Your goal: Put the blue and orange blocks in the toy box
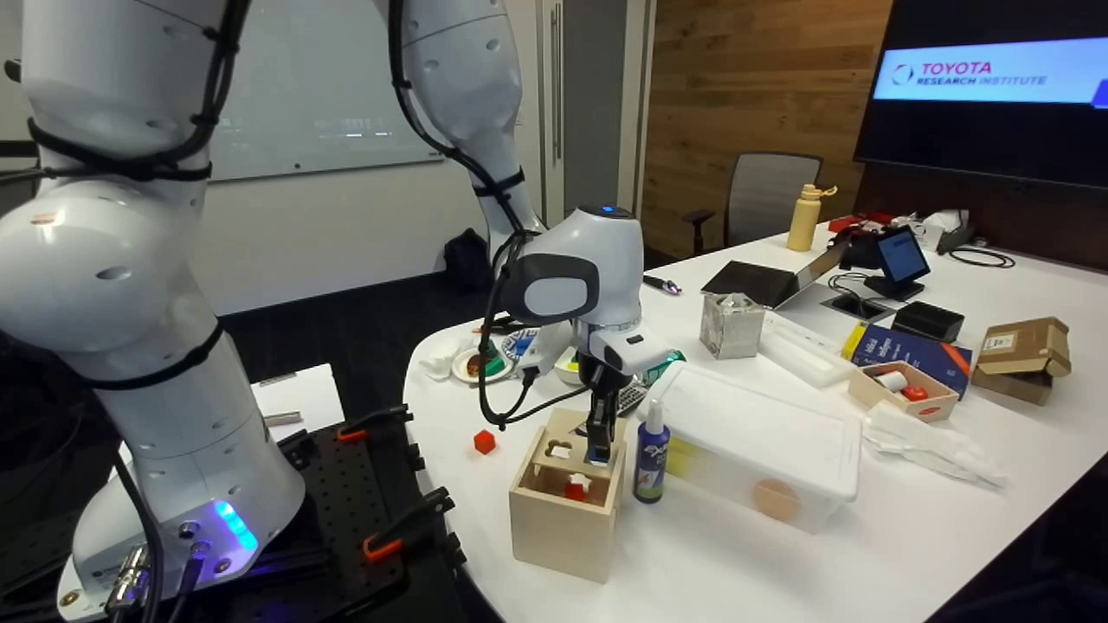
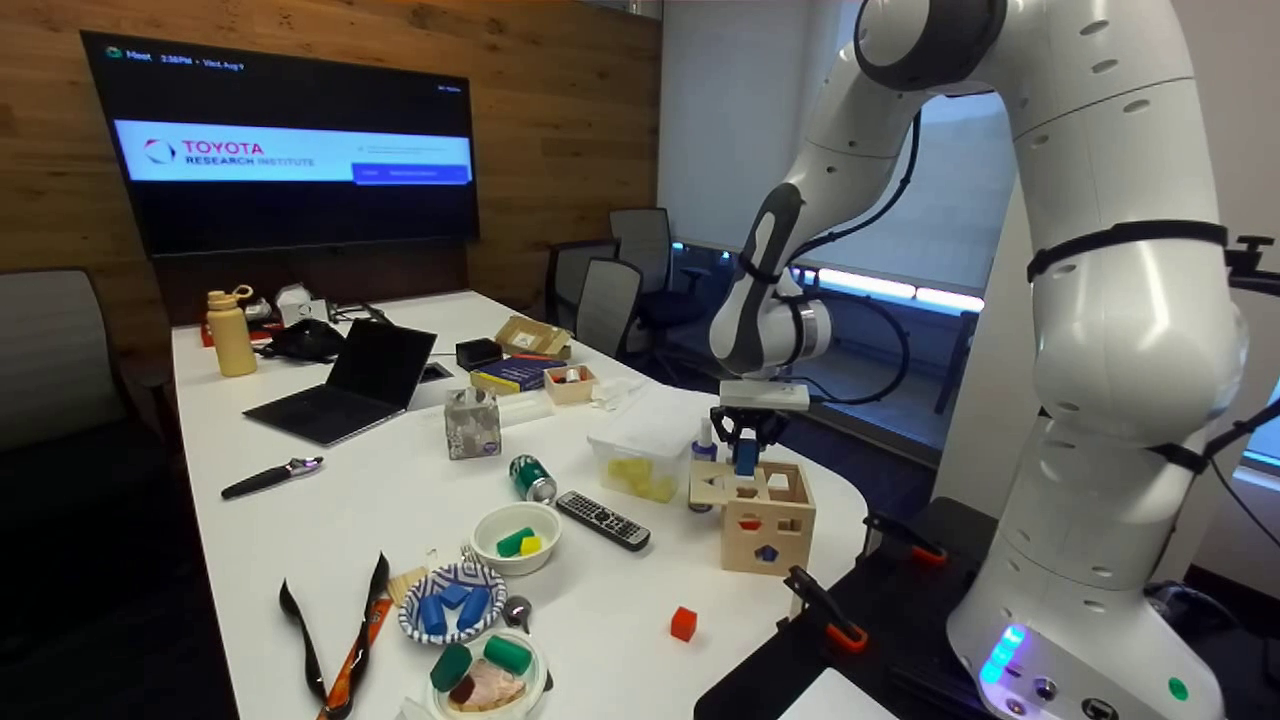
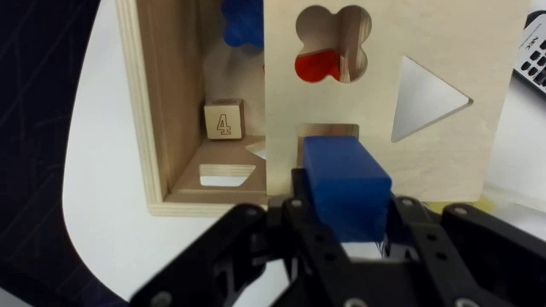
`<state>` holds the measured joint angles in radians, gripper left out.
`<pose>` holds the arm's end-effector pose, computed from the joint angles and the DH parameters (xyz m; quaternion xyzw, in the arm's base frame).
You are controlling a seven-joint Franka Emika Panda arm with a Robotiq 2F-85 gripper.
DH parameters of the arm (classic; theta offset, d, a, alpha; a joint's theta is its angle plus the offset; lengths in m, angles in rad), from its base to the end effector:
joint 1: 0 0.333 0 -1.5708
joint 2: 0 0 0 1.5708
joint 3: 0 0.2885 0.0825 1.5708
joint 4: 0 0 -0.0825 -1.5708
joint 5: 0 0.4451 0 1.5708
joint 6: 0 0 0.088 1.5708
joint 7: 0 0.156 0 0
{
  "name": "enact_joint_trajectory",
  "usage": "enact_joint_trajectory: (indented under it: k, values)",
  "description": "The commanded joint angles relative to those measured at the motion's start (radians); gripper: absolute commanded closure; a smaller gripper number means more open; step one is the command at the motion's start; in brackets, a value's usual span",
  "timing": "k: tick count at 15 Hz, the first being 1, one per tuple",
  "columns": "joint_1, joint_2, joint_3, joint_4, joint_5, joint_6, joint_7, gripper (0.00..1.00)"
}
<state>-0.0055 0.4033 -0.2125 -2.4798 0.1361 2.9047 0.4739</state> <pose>0.4599 -0.1282 0.0081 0.9195 -0.3919 0.0207 0.0218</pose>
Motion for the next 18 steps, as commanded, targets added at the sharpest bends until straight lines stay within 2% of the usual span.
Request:
enact_joint_trajectory:
  k: [1, 4, 9, 15, 18]
  values:
    - [-0.032, 0.022, 0.033, 0.032, 0.045, -0.018, -0.048, 0.91]
    - [-0.053, 0.025, 0.061, 0.036, 0.067, -0.02, -0.07, 0.91]
    - [-0.059, 0.023, 0.066, 0.023, 0.084, -0.018, -0.072, 0.91]
    - [-0.034, 0.005, 0.044, -0.005, 0.075, -0.011, -0.046, 0.91]
    - [0.007, -0.004, 0.007, -0.024, 0.054, 0.001, -0.009, 0.91]
